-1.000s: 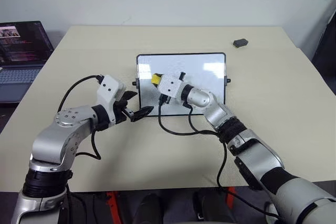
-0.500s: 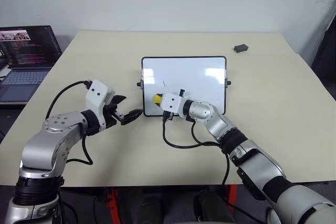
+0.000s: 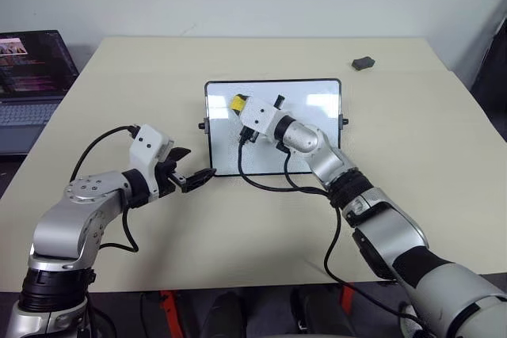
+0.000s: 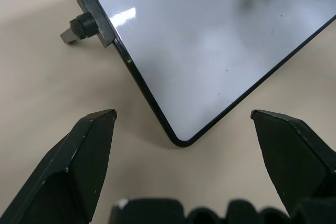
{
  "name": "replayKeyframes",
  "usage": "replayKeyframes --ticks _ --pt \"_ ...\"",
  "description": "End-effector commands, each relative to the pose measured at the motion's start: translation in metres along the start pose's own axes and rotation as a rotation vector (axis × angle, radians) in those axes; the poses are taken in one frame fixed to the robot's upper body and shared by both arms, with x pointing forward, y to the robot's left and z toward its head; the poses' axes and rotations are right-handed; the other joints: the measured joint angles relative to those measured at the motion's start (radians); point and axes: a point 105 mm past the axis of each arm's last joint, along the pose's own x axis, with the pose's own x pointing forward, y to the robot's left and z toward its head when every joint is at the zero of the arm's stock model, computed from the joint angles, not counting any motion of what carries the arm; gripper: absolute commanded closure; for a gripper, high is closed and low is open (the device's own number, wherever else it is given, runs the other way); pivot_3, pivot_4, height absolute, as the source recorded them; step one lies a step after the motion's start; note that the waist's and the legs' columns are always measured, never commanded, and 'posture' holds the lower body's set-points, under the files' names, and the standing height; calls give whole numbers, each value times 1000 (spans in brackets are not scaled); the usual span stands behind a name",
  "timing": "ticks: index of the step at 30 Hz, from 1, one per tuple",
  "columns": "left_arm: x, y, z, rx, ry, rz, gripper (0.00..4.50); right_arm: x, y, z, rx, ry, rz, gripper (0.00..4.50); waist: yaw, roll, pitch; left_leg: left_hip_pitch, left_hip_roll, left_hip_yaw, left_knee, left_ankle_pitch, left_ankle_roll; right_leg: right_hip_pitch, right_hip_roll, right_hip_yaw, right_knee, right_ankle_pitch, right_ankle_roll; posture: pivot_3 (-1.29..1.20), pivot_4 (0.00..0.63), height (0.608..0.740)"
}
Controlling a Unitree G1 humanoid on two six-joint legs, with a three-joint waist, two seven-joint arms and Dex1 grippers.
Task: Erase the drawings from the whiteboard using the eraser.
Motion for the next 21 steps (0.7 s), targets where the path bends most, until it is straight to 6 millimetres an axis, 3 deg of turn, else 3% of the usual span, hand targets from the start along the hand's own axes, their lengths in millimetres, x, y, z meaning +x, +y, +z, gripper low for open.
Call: replayKeyframes --ticks 1,4,6,12,15,19,21 --pt "-4 -3 11 52 -26 -2 0 -7 21 -33 24 134 85 3530 0 0 0 3 0 -1 0 0 0 2 0 -1 0 0 0 0 150 740" --pt "-3 -4 13 57 -30 -10 0 -16 39 -54 71 219 161 3530 1 0 0 6 0 -1 0 1 0 5 1 -1 2 2 -2 0 150 740" --pt "-2 -4 15 61 -34 -15 0 -22 48 -64 117 263 197 3530 1 0 0 16 0 -2 -1 1 1 17 1 -2 0 2 -2 0 150 740" --pt "0 -5 17 66 -38 -22 0 -31 63 -71 172 298 272 3530 2 0 0 36 0 -3 -1 0 1 36 1 -2 -2 0 -2 0 150 740" --pt "0 -5 16 67 -37 -24 0 -25 53 -48 138 204 251 3530 2 0 0 36 0 -3 -1 1 1 36 1 -2 -2 0 -2 0 150 740" --pt "0 -5 16 69 -35 -27 0 -11 15 -1 93 36 112 3530 1 1 1 33 0 -3 -1 1 1 33 1 -1 -1 1 -2 0 150 740" --pt "1 -5 16 71 -33 -30 0 -7 0 12 82 -6 45 3530 2 1 1 27 0 -3 -1 1 1 26 1 -2 -1 1 -2 0 150 740"
